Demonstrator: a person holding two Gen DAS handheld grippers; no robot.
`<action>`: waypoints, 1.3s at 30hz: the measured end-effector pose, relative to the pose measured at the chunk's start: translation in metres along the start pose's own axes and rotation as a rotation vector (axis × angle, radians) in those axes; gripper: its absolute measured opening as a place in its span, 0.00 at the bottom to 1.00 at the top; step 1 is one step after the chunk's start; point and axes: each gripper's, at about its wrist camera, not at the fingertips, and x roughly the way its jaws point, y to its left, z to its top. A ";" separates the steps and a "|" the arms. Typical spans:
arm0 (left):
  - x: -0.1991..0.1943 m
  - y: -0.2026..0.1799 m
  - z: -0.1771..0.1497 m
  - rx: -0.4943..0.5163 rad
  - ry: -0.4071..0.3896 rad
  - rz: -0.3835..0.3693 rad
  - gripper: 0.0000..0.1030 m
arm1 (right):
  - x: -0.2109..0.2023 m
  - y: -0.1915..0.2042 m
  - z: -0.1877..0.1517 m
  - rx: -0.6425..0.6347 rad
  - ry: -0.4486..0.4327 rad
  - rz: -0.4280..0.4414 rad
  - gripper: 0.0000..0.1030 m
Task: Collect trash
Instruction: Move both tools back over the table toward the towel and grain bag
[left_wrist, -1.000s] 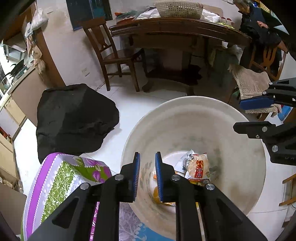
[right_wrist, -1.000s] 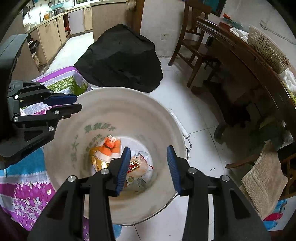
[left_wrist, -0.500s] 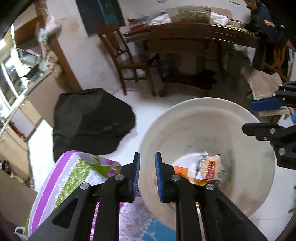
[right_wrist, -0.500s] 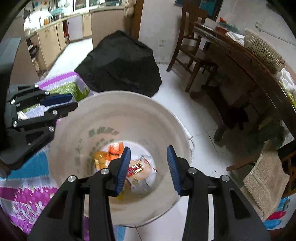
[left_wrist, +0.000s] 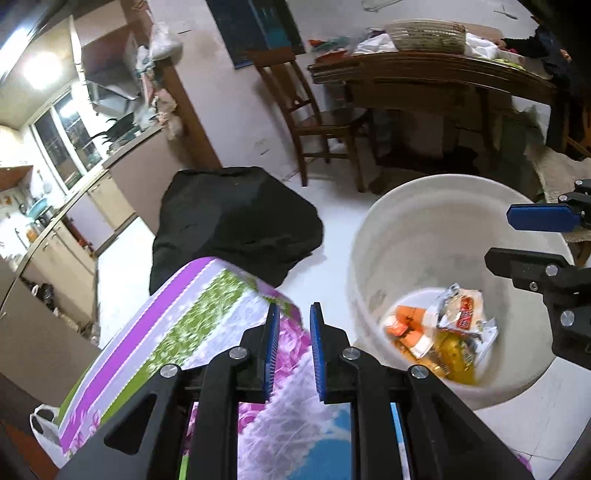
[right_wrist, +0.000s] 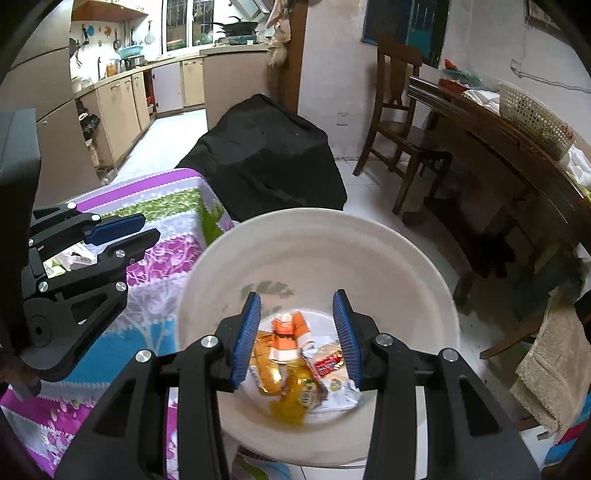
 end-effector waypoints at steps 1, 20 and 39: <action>-0.002 0.005 -0.004 -0.011 0.003 0.003 0.17 | -0.001 0.005 0.000 -0.005 -0.003 0.002 0.38; -0.044 0.069 -0.091 -0.164 0.055 0.092 0.17 | -0.013 0.100 -0.019 -0.116 -0.067 0.126 0.38; -0.141 0.233 -0.283 -0.583 0.173 0.283 0.24 | -0.001 0.246 -0.088 -0.201 0.070 0.481 0.42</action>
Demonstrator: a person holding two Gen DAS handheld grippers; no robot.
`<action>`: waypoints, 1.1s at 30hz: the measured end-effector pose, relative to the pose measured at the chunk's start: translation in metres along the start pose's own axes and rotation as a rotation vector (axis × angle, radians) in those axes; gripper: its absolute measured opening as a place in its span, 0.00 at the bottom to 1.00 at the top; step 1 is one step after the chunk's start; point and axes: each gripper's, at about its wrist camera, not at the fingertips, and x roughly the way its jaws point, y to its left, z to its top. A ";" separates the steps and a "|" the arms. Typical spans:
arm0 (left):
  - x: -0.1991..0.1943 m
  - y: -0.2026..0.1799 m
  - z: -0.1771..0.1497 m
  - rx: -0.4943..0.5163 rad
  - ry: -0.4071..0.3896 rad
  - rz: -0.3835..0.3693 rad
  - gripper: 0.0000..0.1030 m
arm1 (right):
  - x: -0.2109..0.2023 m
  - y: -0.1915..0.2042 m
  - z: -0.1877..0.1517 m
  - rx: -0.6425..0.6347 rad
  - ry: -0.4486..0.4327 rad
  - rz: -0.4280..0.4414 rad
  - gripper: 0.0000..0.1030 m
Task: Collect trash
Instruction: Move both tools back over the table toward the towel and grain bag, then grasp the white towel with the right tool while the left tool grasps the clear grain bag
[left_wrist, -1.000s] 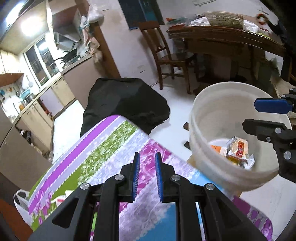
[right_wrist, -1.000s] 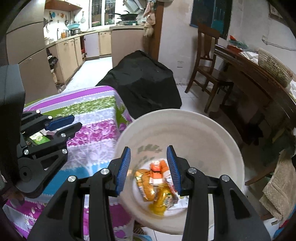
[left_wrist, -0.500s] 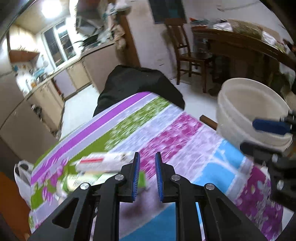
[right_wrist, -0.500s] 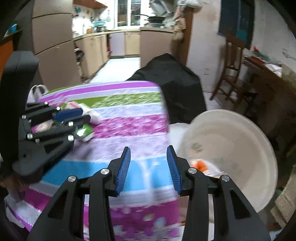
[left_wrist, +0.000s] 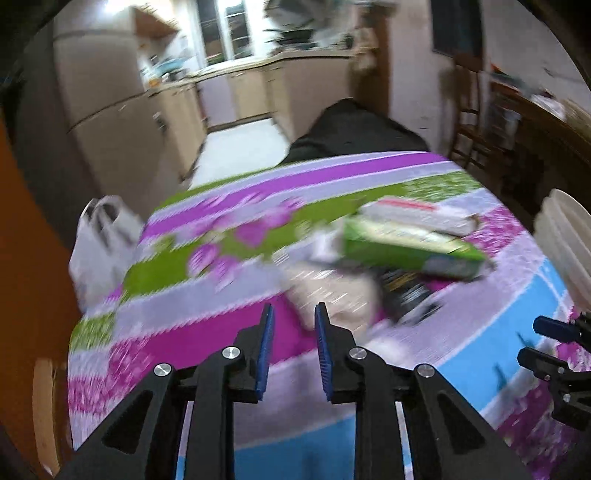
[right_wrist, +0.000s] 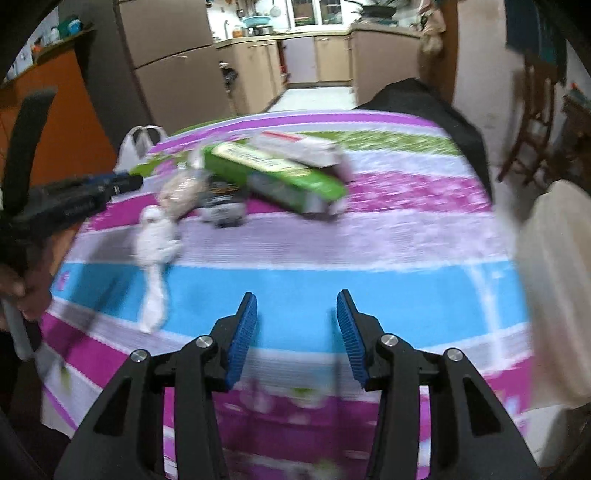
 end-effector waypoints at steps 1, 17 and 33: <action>0.001 0.012 -0.009 -0.025 0.009 0.014 0.24 | 0.002 0.008 0.000 0.006 -0.002 0.028 0.42; -0.009 0.071 -0.077 -0.197 0.007 -0.042 0.53 | 0.046 0.111 0.027 -0.139 0.006 0.127 0.51; 0.016 0.005 -0.010 -0.083 -0.043 -0.198 0.73 | -0.024 0.045 -0.036 0.005 -0.049 0.048 0.26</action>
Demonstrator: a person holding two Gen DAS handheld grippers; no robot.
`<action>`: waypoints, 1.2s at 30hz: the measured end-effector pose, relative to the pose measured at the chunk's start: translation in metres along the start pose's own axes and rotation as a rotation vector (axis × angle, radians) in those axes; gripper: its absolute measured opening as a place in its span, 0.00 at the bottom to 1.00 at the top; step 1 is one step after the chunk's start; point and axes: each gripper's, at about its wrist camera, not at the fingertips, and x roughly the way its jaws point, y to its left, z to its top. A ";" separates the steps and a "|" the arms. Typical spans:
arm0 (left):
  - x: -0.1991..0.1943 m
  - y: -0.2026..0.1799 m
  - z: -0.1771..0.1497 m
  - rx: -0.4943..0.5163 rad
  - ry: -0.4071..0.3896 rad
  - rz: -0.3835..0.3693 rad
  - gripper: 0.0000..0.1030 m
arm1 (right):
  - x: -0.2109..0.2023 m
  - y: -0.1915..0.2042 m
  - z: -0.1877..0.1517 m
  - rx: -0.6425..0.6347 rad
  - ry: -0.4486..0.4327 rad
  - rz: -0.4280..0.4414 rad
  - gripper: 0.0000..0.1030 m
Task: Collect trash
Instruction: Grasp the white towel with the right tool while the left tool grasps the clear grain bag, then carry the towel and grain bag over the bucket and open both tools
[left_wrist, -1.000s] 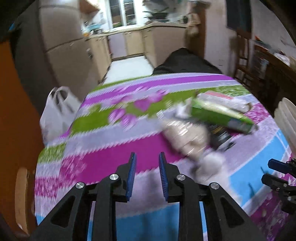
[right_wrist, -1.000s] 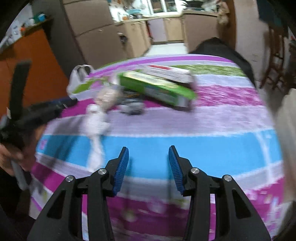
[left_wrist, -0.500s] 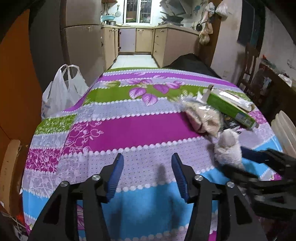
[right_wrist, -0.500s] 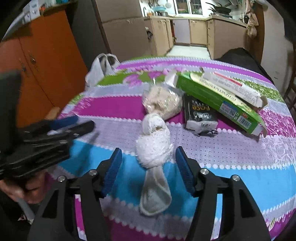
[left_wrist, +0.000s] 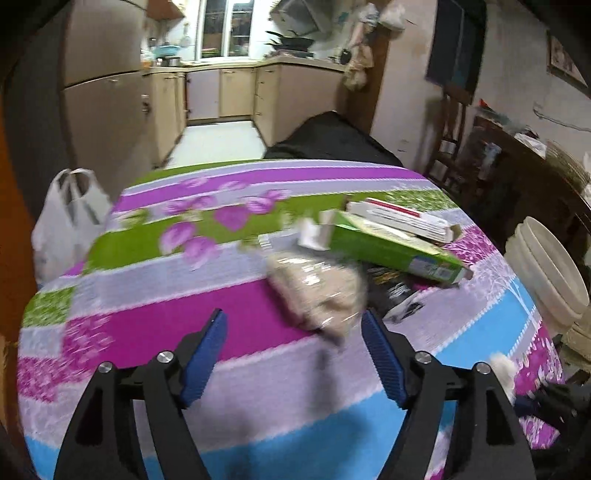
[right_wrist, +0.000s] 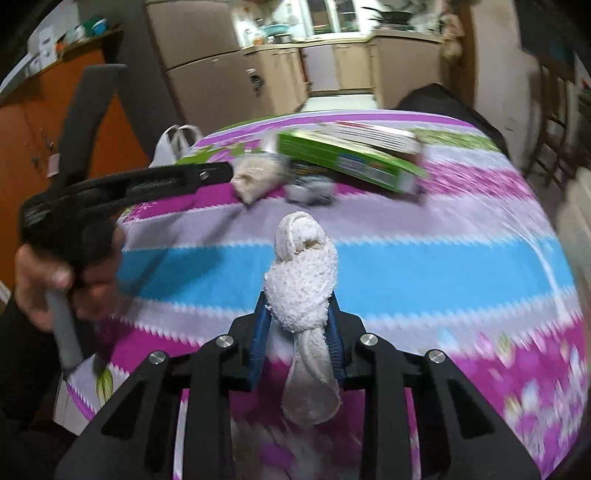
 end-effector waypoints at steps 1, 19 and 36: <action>0.007 -0.005 0.003 0.000 0.003 0.002 0.73 | -0.008 -0.007 -0.005 0.027 -0.006 -0.004 0.27; -0.005 -0.005 -0.024 -0.058 0.028 0.026 0.41 | -0.078 -0.072 0.003 0.222 -0.151 -0.087 0.27; -0.064 -0.051 -0.053 0.059 -0.039 0.068 0.41 | -0.081 -0.064 -0.010 0.245 -0.154 -0.072 0.27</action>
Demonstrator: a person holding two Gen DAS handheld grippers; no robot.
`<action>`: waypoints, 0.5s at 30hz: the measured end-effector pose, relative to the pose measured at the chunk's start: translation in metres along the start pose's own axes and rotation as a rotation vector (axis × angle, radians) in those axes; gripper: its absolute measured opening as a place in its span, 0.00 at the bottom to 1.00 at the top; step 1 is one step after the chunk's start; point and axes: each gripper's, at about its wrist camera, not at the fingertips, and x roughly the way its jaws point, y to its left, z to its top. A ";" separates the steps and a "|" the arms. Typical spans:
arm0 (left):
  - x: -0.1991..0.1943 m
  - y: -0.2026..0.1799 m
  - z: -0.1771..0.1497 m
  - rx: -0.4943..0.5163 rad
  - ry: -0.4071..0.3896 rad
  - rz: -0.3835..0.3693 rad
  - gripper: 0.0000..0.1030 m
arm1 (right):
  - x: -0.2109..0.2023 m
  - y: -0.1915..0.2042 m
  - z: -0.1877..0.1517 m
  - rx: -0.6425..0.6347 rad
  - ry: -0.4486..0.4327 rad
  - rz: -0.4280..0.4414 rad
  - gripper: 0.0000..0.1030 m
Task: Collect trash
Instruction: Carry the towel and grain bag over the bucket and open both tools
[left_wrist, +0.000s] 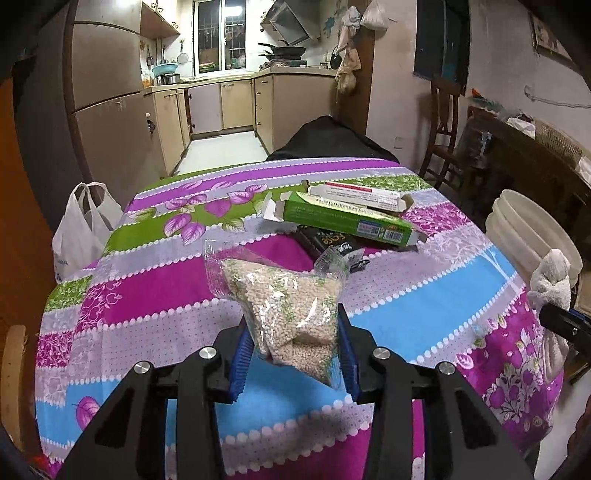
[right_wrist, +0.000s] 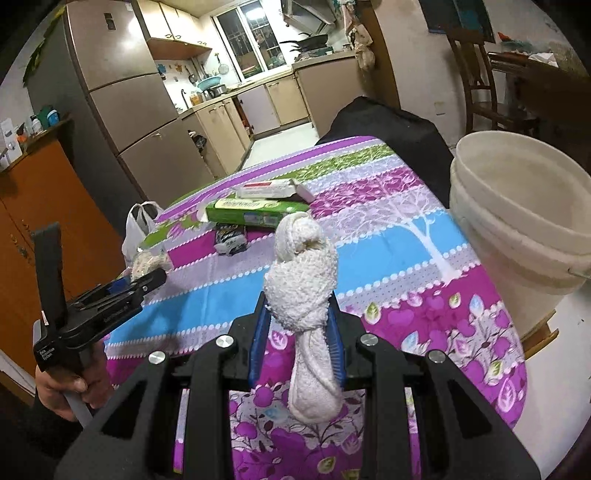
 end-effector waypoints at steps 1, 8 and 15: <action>-0.001 -0.001 -0.001 0.003 0.000 0.004 0.41 | 0.002 0.002 -0.002 -0.007 0.007 0.003 0.27; -0.007 -0.009 -0.004 0.036 -0.016 0.048 0.41 | 0.010 0.016 -0.010 -0.047 0.030 0.021 0.27; -0.010 -0.016 -0.005 0.076 -0.038 0.103 0.41 | 0.013 0.016 -0.014 -0.052 0.045 0.014 0.27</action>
